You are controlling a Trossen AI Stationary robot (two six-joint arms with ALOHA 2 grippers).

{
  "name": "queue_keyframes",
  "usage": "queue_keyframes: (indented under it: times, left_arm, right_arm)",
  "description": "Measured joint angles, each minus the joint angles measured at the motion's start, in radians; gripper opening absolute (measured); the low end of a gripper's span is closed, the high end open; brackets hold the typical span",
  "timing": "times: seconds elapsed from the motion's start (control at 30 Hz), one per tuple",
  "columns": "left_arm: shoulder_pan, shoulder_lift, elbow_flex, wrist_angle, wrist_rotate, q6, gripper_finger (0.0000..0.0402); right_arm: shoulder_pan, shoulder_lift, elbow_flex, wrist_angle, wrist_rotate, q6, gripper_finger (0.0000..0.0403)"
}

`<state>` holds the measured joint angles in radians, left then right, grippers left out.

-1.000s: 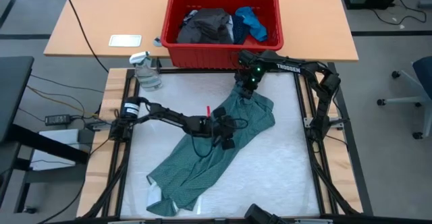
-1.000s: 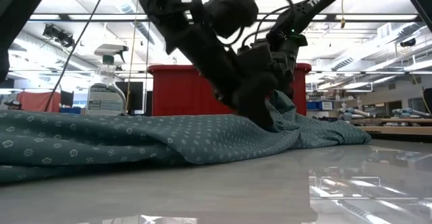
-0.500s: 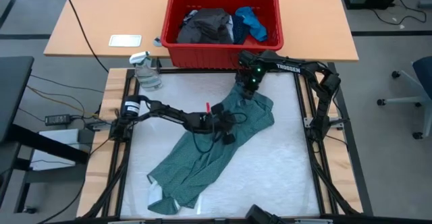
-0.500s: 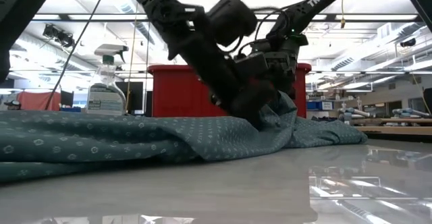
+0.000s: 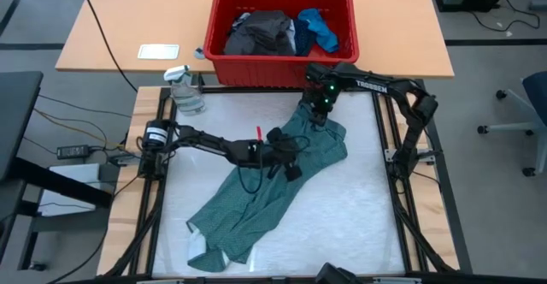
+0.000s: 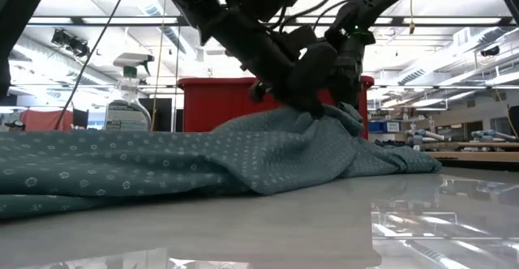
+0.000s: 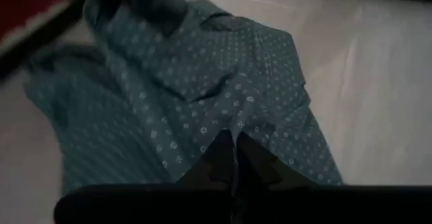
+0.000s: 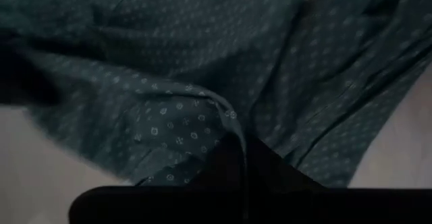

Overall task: Fold laundry
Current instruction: Fold the green shirt

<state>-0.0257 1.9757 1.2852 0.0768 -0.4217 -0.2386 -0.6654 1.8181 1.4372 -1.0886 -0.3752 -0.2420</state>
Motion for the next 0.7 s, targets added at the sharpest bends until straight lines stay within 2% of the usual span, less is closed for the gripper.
queue_keyframes:
  times: [0.17,0.4,0.57,0.7]
  left_arm:
    - [-0.025,0.034,-0.001,0.010,0.004,-0.134,0.0010]
    - [-0.053,0.035,0.000,0.011,0.004,-0.139,0.0020]
    - [-0.041,0.035,0.000,0.008,0.004,-0.101,0.0082]
    - [-0.036,0.035,0.000,0.021,0.008,-0.086,0.0144]
  right_arm:
    - [0.000,-0.002,-0.080,-0.004,-0.018,-0.026,0.0002]
    - [0.001,-0.001,-0.249,0.241,-0.023,0.025,0.0002]
    - [0.001,-0.001,-0.300,0.355,-0.027,0.082,0.0003]
    - [0.001,-0.001,-0.309,0.374,-0.037,0.090,0.0003]
